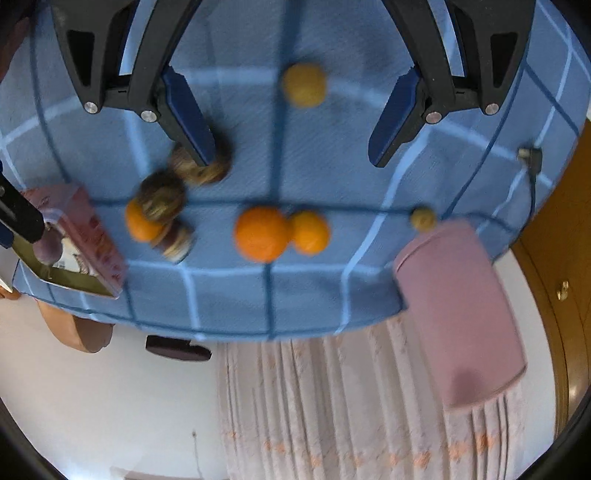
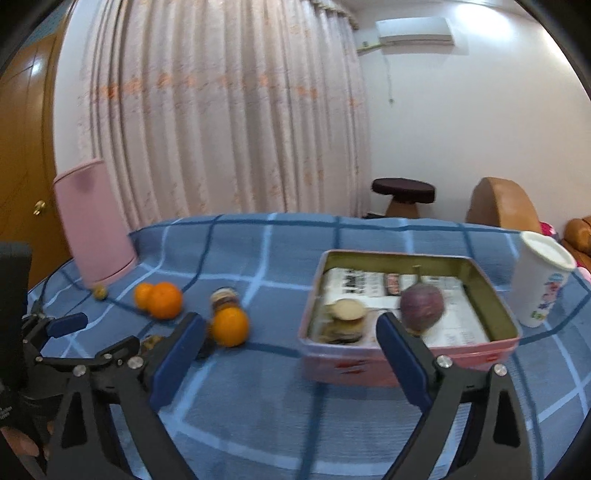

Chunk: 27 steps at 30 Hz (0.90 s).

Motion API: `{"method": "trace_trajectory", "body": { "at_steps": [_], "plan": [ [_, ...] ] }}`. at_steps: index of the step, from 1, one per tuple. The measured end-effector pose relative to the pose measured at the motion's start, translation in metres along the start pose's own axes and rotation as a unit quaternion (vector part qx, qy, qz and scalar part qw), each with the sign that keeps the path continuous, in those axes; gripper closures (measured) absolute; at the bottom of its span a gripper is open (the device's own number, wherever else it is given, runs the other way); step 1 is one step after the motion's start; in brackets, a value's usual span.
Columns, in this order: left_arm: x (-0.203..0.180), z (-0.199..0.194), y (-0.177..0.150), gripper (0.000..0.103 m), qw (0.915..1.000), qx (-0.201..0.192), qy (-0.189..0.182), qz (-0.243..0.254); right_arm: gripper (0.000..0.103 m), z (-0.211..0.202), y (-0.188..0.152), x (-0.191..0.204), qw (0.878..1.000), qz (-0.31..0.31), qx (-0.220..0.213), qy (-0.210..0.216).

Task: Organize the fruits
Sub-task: 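Grasp the small yellow-green fruit with the left tool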

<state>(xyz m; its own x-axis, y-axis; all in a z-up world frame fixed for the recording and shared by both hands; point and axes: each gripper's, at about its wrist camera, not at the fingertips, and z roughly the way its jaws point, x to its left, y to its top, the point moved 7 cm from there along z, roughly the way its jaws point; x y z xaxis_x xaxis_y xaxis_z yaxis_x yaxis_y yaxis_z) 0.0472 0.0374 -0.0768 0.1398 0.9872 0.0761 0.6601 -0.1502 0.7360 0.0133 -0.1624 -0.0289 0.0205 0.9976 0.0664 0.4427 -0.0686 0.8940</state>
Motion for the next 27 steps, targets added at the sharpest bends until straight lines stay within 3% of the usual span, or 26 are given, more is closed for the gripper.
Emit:
{"method": "trace_trajectory", "body": {
  "at_steps": [8, 12, 16, 17, 22, 27],
  "plan": [
    [0.024, 0.012, -0.017, 0.017, 0.998, 0.051, -0.032, -0.018, 0.032, 0.026, -0.017, 0.056, 0.994, -0.014, 0.068, 0.08],
    [0.015, 0.015, -0.02, 0.026, 0.9957, 0.071, -0.059, -0.002, 0.034, 0.036, -0.027, 0.08, 0.986, -0.015, 0.104, 0.128],
    [0.012, 0.015, -0.022, 0.027, 0.9948, 0.075, -0.068, 0.012, 0.038, 0.048, -0.035, 0.095, 0.978, -0.012, 0.137, 0.155],
    [0.014, 0.015, -0.022, 0.03, 0.995, 0.074, -0.066, 0.01, 0.041, 0.051, -0.036, 0.099, 0.977, -0.01, 0.144, 0.159],
    [0.024, 0.013, -0.019, 0.064, 0.9962, 0.065, -0.058, 0.003, 0.043, 0.074, -0.044, 0.11, 0.967, 0.006, 0.191, 0.169],
    [0.025, 0.012, -0.019, 0.075, 0.9967, 0.062, -0.051, 0.007, 0.043, 0.084, -0.044, 0.119, 0.965, 0.0, 0.206, 0.164]
  ]
}}
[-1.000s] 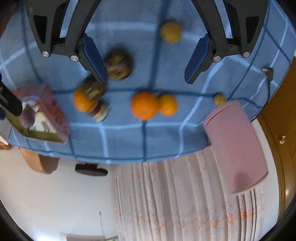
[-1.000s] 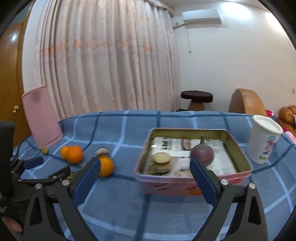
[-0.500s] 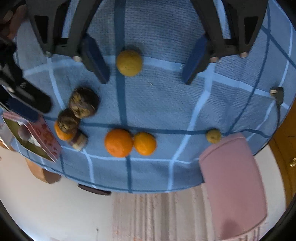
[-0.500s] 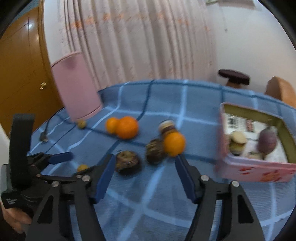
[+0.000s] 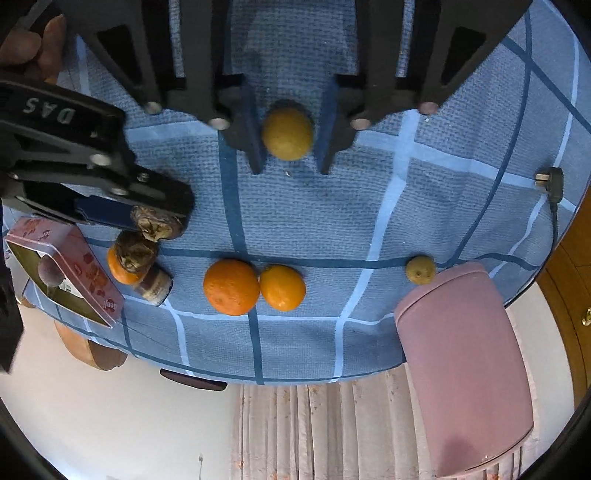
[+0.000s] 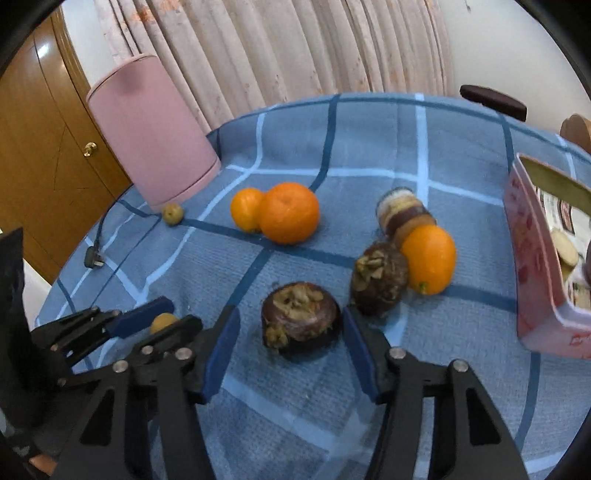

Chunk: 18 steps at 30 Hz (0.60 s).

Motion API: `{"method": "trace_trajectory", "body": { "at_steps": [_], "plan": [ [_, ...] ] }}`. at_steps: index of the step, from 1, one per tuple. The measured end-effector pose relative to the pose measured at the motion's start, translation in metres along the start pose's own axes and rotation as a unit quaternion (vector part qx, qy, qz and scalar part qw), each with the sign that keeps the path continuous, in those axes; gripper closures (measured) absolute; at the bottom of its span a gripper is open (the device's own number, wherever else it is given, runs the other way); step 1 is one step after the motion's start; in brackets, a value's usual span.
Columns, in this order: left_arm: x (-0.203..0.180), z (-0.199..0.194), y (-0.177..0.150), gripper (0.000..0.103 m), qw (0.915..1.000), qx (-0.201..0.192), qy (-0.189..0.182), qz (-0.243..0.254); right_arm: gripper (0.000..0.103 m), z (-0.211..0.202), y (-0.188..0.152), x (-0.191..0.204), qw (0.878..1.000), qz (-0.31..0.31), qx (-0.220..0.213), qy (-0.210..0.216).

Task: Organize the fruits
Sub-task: 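Grasp the brown mangosteen with the right tool while the left tool holds the yellow-green fruit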

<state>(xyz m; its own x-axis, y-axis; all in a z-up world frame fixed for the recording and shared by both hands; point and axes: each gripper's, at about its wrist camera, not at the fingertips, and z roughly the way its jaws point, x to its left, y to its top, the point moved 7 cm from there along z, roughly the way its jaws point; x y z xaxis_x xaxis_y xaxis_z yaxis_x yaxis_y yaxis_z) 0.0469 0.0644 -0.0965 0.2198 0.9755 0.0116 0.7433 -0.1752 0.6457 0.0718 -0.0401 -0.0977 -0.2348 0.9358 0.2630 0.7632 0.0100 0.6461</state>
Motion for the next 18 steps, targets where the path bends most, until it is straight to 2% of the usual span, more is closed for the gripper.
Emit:
{"method": "trace_trajectory", "body": {
  "at_steps": [1, 2, 3, 7, 10, 15, 18],
  "plan": [
    [0.0, 0.0, 0.0, 0.075, 1.0, -0.001, 0.003, 0.002, 0.045, 0.001, 0.0, 0.001, 1.0, -0.004, 0.002, -0.004],
    [0.0, 0.0, 0.0, 0.075, 1.0, -0.001, 0.007, 0.002, 0.053, 0.001, 0.0, 0.002, 1.0, -0.009, 0.002, -0.011],
    [0.001, 0.0, 0.0, 0.075, 0.9999, -0.002, 0.011, 0.001, 0.056, 0.001, 0.0, 0.001, 1.0, -0.013, 0.004, -0.018],
    [0.01, -0.005, 0.001, 0.075, 0.9994, -0.012, 0.028, -0.017, 0.056, 0.0, -0.002, 0.001, 1.0, -0.019, 0.004, -0.011],
    [0.018, -0.016, 0.005, 0.075, 0.9976, -0.041, 0.038, -0.041, 0.056, -0.007, -0.003, 0.005, 1.0, -0.017, -0.011, 0.011],
    [0.01, -0.033, 0.027, 0.075, 0.9913, -0.103, 0.066, -0.05, 0.056, -0.053, 0.016, 0.008, 0.994, -0.018, -0.096, 0.042],
    [-0.007, -0.04, 0.045, 0.075, 0.9882, -0.13, 0.061, -0.053, 0.056, -0.077, 0.024, 0.0, 0.989, -0.025, -0.141, 0.022]
  ]
}}
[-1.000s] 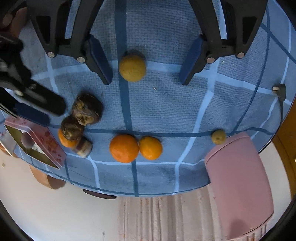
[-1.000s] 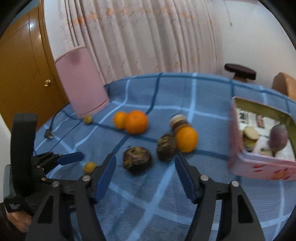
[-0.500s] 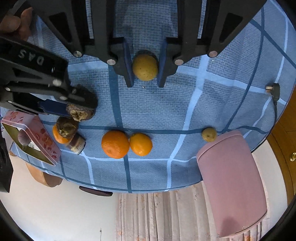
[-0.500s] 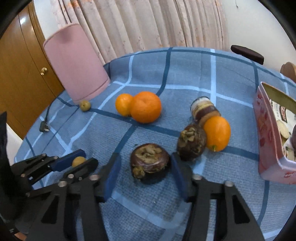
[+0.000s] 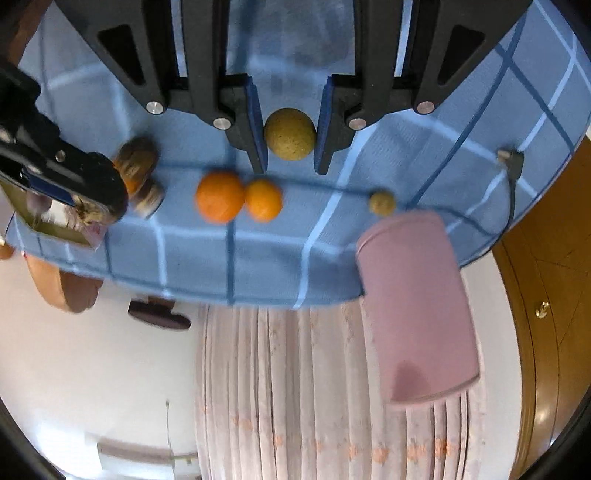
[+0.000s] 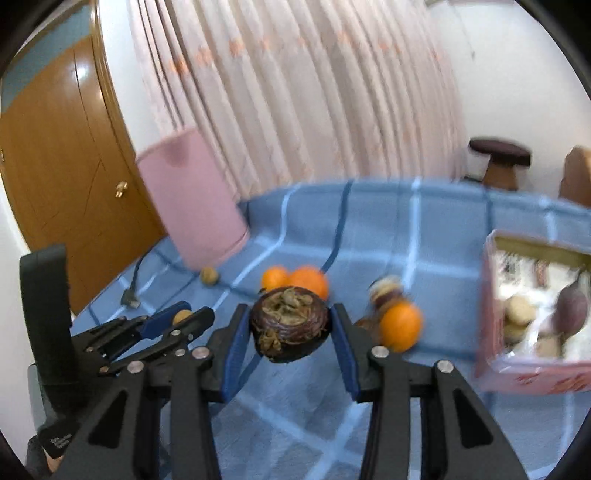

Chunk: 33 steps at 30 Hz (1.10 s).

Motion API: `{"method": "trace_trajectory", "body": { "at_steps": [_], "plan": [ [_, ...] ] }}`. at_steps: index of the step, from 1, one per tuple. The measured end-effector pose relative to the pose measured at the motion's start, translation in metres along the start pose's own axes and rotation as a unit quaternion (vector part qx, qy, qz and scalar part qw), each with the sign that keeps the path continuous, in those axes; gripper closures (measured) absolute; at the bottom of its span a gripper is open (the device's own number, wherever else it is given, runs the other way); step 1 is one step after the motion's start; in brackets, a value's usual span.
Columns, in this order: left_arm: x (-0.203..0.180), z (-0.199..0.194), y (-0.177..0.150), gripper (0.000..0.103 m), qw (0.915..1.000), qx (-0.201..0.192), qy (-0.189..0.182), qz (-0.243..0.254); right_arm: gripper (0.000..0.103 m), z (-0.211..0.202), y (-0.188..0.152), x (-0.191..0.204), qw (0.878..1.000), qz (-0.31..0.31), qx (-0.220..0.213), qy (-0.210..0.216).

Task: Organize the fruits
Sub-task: 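Grasp the brown mangosteen with the right tool while the left tool holds the yellow-green fruit, then lower the mangosteen and yellow-green fruit into the pink tin while both tools open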

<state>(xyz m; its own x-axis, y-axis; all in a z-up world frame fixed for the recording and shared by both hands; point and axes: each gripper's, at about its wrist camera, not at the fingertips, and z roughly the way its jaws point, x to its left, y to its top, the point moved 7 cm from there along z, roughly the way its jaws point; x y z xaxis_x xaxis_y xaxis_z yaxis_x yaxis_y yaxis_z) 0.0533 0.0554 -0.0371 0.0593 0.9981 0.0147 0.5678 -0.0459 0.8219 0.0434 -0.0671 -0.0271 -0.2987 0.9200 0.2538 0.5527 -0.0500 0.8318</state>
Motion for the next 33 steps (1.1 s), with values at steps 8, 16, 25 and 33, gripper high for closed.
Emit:
{"method": "trace_trajectory", "body": {
  "at_steps": [8, 16, 25, 33],
  "plan": [
    [-0.077, -0.005, 0.036, 0.075, 0.9975, -0.049, -0.048, 0.016, 0.056, -0.04, 0.017, -0.06, 0.996, -0.001, -0.052, -0.079],
    [-0.152, 0.004, 0.051, 0.075, 0.9935, -0.055, -0.09, 0.044, 0.056, -0.082, 0.032, -0.142, 0.982, 0.037, -0.089, -0.161],
    [-0.221, 0.019, 0.051, 0.075, 0.9904, -0.043, -0.113, 0.066, 0.056, -0.112, 0.032, -0.23, 0.965, 0.089, -0.089, -0.232],
    [-0.274, 0.033, 0.047, 0.075, 0.9867, -0.027, -0.136, 0.085, 0.056, -0.106, 0.022, -0.264, 0.958, 0.092, -0.053, -0.265]
  ]
}}
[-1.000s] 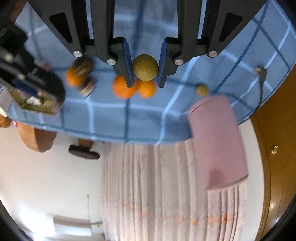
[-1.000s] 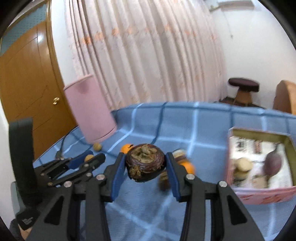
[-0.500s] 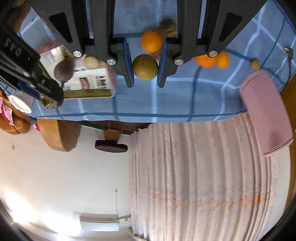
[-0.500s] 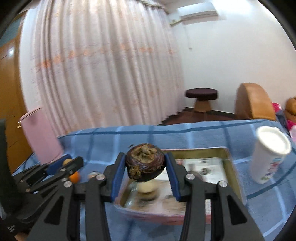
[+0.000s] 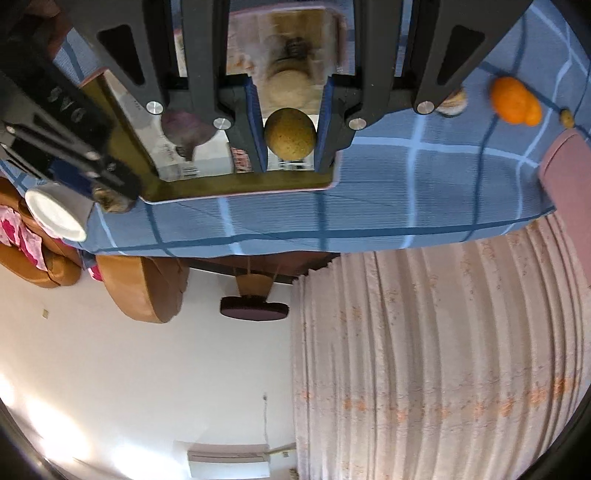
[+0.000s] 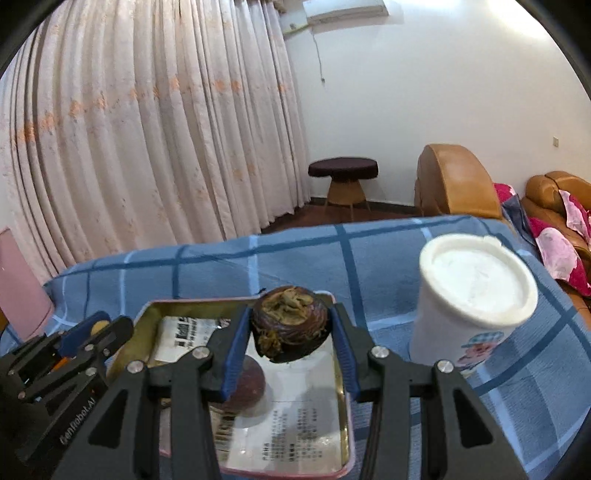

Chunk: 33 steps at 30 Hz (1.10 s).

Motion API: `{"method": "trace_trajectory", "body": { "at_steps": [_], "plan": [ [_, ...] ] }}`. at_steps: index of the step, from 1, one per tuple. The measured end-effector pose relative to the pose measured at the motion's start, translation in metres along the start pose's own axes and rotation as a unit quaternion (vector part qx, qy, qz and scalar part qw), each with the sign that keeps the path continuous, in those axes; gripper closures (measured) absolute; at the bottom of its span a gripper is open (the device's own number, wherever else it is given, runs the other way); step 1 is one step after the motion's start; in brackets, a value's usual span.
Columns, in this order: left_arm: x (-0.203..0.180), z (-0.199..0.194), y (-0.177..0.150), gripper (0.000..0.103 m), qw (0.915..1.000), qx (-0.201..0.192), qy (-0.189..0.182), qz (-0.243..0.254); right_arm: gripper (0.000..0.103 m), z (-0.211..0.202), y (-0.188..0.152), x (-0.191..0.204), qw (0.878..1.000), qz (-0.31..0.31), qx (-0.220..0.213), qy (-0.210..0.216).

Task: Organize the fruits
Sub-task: 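Lower the mangosteen and yellow-green fruit into the pink tin while both tools open, then move both tools back over the remaining fruits on the tablecloth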

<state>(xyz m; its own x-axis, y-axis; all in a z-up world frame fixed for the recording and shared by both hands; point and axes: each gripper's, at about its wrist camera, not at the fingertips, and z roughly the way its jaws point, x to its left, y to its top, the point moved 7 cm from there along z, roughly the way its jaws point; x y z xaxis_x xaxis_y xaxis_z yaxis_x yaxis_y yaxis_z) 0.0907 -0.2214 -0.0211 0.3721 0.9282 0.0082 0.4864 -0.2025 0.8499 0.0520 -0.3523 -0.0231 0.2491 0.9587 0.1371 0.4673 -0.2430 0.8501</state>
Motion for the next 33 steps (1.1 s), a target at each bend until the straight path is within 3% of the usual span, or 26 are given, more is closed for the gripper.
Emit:
{"method": "trace_trajectory", "body": {
  "at_steps": [11, 20, 22, 23, 24, 27, 30, 33],
  "plan": [
    [-0.01, 0.024, -0.017, 0.075, 0.9991, 0.04, 0.005, 0.017, 0.056, 0.029, -0.014, 0.004, 0.999, -0.025, 0.043, 0.007],
    [-0.006, 0.027, -0.02, 0.075, 0.9985, 0.049, 0.019, 0.013, 0.051, 0.028, -0.019, 0.01, 0.998, -0.031, 0.043, 0.019],
    [-0.005, 0.027, -0.021, 0.074, 0.9985, 0.051, 0.017, 0.012, 0.04, 0.024, -0.015, 0.008, 0.999, -0.026, 0.032, 0.018],
    [-0.006, 0.028, -0.021, 0.073, 0.9984, 0.053, 0.014, 0.013, 0.025, 0.021, -0.013, 0.008, 0.999, -0.021, 0.023, 0.021],
    [-0.007, 0.027, -0.022, 0.065, 0.9984, 0.054, 0.012, 0.014, 0.015, 0.018, -0.011, 0.007, 1.0, -0.017, 0.015, 0.022],
    [-0.01, 0.021, -0.022, 0.021, 0.9987, 0.042, 0.019, 0.023, 0.007, 0.002, 0.0, 0.006, 0.999, -0.01, -0.026, 0.018],
    [-0.012, 0.008, -0.016, 0.018, 0.9994, 0.004, 0.021, 0.028, 0.001, -0.008, 0.006, 0.002, 0.999, -0.006, -0.05, -0.001],
    [-0.01, 0.003, -0.013, 0.018, 0.9994, -0.003, 0.024, 0.025, 0.001, -0.014, 0.011, -0.006, 0.998, 0.015, -0.065, -0.011]
  ]
}}
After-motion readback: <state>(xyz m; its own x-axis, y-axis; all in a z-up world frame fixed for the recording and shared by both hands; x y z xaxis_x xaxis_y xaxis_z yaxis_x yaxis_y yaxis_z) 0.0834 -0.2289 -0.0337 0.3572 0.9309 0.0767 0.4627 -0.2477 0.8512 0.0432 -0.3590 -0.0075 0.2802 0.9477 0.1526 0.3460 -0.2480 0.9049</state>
